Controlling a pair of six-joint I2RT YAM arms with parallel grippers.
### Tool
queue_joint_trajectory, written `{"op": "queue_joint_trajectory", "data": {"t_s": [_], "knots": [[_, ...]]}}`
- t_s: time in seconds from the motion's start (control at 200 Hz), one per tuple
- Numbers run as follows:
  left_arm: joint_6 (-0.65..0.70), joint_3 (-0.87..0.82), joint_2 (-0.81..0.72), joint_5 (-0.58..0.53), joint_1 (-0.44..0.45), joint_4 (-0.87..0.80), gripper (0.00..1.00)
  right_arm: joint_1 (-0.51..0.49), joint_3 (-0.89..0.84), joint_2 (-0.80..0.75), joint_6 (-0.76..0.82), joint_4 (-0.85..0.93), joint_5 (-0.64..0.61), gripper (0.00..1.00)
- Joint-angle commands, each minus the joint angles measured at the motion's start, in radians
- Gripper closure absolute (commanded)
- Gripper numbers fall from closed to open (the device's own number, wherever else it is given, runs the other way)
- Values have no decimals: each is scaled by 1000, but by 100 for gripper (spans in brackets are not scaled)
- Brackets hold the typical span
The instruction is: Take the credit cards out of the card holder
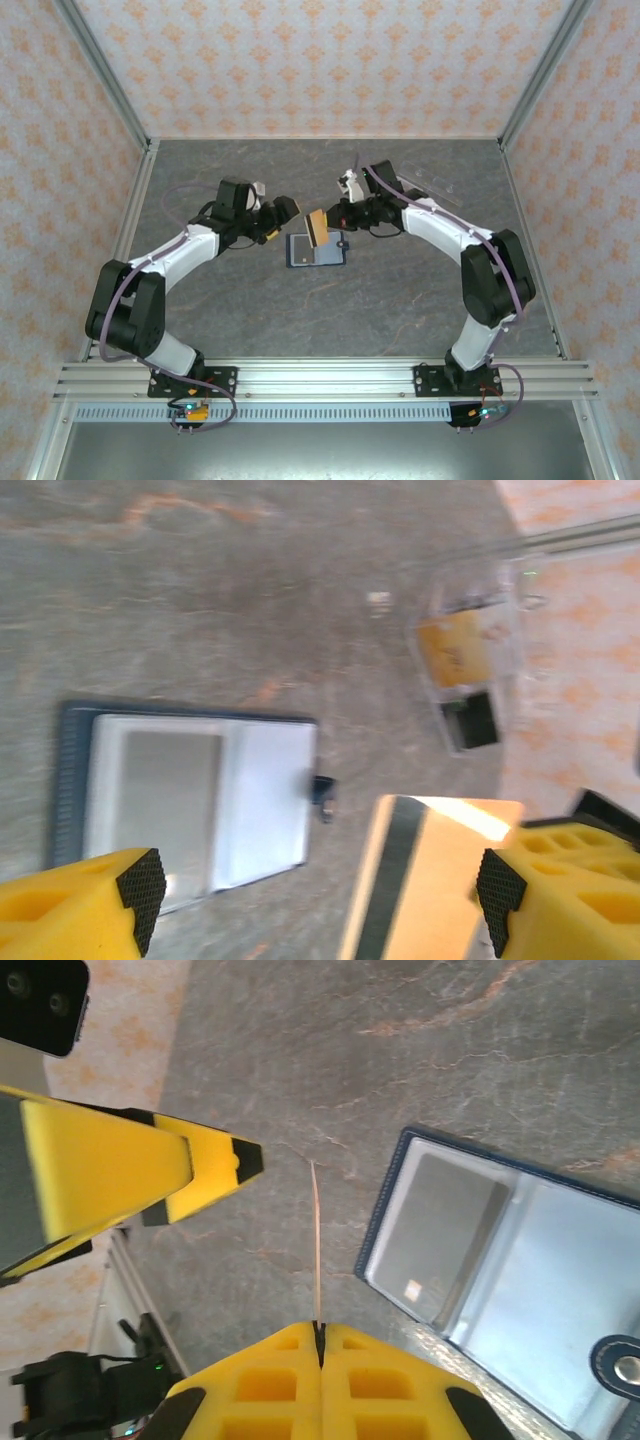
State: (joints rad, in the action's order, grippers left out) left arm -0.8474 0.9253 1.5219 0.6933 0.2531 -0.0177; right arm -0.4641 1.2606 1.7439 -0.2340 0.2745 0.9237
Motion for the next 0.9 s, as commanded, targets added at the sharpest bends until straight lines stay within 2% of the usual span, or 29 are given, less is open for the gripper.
{"op": "queue_joint_trajectory", "data": {"t_s": [0.0,0.11,0.25,0.365,0.53,0.691,0.771,0.896], "knots": [[-93,-28,-7,131,-10,244,16,20,35,6,-57,-91,158,100],[-145,-41,13,191,-10,365,17,37,31,3,-114,-145,215,100],[-183,-55,14,234,-8,464,26,54,25,1,-190,-208,256,100],[-179,-56,8,243,-3,475,39,67,21,6,-315,-343,288,100],[-188,-50,7,250,3,507,60,68,49,14,-338,-367,292,100],[-192,-39,12,249,7,507,91,67,54,17,-356,-398,301,100],[-193,-40,11,240,8,506,100,68,48,18,-382,-424,296,92],[-198,-38,5,236,14,510,100,65,25,41,-484,-525,301,81]]}}
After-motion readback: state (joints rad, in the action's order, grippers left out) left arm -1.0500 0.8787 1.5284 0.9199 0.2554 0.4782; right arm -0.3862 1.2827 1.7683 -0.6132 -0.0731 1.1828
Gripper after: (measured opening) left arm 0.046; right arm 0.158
